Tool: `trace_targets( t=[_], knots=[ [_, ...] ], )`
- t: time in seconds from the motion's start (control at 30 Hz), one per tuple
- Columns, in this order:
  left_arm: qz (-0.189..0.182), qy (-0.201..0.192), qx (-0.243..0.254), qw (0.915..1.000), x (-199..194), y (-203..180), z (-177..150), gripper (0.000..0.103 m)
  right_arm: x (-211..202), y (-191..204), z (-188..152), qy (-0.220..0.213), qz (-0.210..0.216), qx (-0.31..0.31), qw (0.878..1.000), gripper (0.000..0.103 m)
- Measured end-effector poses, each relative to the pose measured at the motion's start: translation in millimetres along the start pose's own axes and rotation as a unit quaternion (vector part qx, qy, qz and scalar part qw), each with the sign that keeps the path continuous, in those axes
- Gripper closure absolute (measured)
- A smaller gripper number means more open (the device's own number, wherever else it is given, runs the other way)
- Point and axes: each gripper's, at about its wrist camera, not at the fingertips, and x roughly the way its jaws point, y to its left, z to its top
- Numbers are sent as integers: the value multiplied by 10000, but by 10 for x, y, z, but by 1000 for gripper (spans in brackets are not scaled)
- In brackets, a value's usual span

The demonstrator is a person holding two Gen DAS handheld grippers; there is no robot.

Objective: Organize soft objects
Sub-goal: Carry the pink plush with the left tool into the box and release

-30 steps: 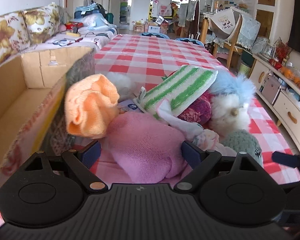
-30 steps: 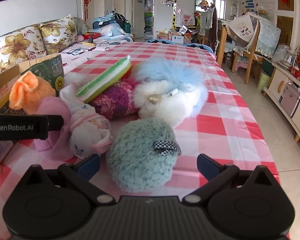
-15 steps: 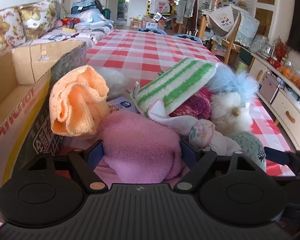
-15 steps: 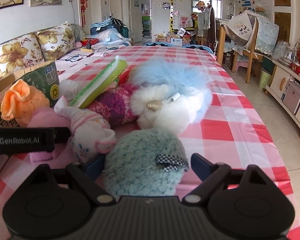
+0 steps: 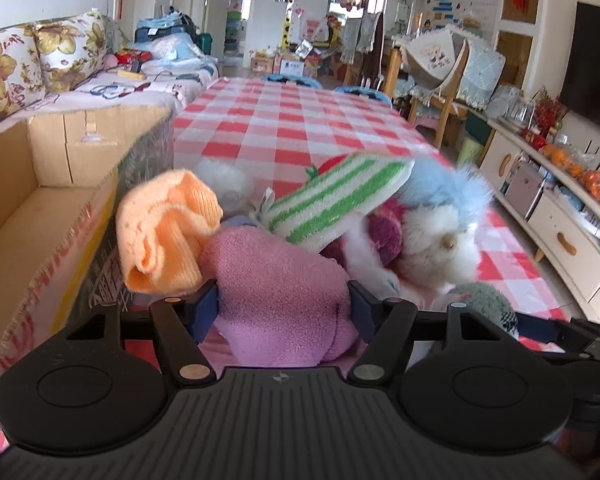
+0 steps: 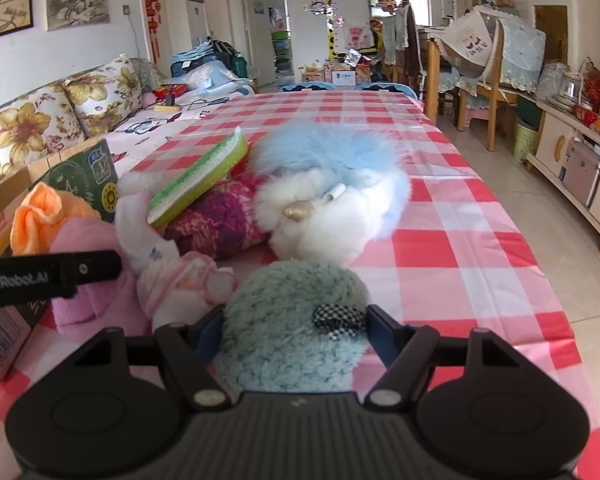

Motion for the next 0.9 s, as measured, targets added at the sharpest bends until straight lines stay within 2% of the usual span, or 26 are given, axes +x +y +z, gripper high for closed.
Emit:
trace_targets(
  t=[0.3, 0.53, 0.9],
  knots=[
    [-316, -379, -53, 9988, 6, 27, 144, 21, -223, -46, 40, -189, -172, 209, 9995, 31],
    [-508, -717, 36, 9961, 109, -10, 266, 21, -390, 14, 98, -386, -81, 274, 9988, 31],
    [-900, -937, -80, 9915, 112, 68, 315, 21, -503, 143, 159, -632, 108, 247, 9976, 31]
  ],
)
